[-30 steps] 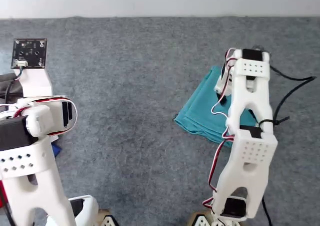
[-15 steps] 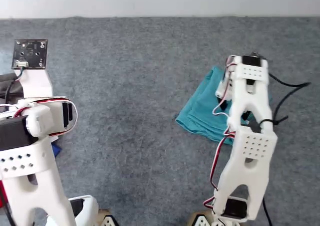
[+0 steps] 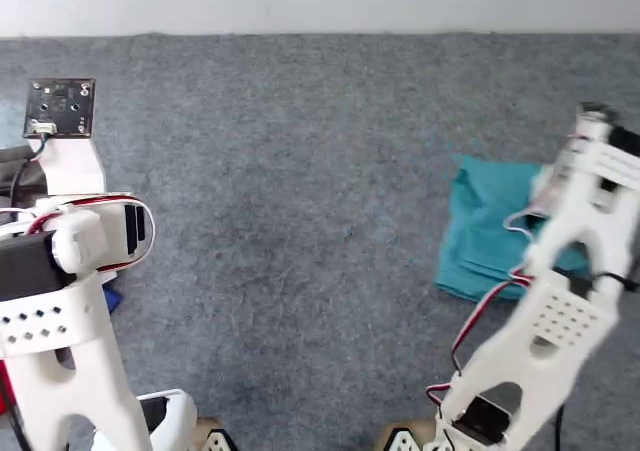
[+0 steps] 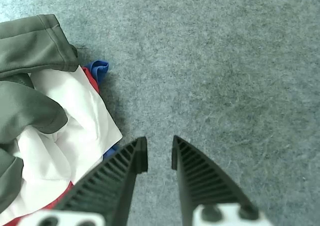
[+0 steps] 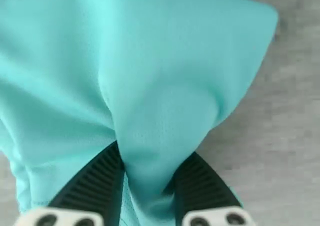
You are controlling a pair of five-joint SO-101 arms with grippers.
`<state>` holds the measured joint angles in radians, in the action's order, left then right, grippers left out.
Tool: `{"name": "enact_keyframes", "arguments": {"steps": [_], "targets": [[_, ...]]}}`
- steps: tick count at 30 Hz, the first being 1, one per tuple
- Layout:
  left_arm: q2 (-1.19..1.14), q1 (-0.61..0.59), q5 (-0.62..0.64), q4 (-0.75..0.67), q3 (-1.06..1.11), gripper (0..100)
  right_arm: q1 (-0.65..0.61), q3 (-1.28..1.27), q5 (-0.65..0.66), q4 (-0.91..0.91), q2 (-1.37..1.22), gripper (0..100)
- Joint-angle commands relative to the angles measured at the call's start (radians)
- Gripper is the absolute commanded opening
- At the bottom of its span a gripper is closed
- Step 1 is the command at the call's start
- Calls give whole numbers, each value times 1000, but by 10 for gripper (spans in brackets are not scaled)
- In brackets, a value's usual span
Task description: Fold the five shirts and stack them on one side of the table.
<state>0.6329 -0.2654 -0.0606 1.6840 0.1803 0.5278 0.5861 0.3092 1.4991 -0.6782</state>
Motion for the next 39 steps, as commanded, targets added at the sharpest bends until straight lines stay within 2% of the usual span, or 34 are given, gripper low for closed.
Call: {"name": "enact_keyframes", "arguments": {"steps": [1,4,7,10,12,14,18,20,22,25,26,28,33,37,39], "targets": [[9,6,2,5,-2,96,122,12,167,-97,73,9],[9,8,2,5,-2,96,189,12,241,-191,71,9],[9,8,2,5,-2,96,209,12,279,-211,81,37],[9,8,2,5,-2,97,209,21,262,-139,101,191],[9,8,2,5,-2,97,209,44,193,-70,133,300],[9,5,2,5,-2,97,208,69,133,2,176,359],[14,5,2,5,-2,97,160,91,123,156,249,356],[15,5,2,5,-2,97,119,91,121,239,269,308],[15,6,2,5,-2,97,82,87,120,292,271,216],[15,6,2,5,-2,97,62,64,118,292,255,17],[15,6,2,6,-2,97,62,55,117,292,243,2],[17,3,2,11,-2,97,68,46,117,294,222,55],[17,3,0,40,-2,97,73,14,121,298,243,85],[15,3,-41,40,-2,97,-2,-152,123,298,308,223],[15,3,-63,38,-2,97,-36,-247,123,298,340,254]]}}
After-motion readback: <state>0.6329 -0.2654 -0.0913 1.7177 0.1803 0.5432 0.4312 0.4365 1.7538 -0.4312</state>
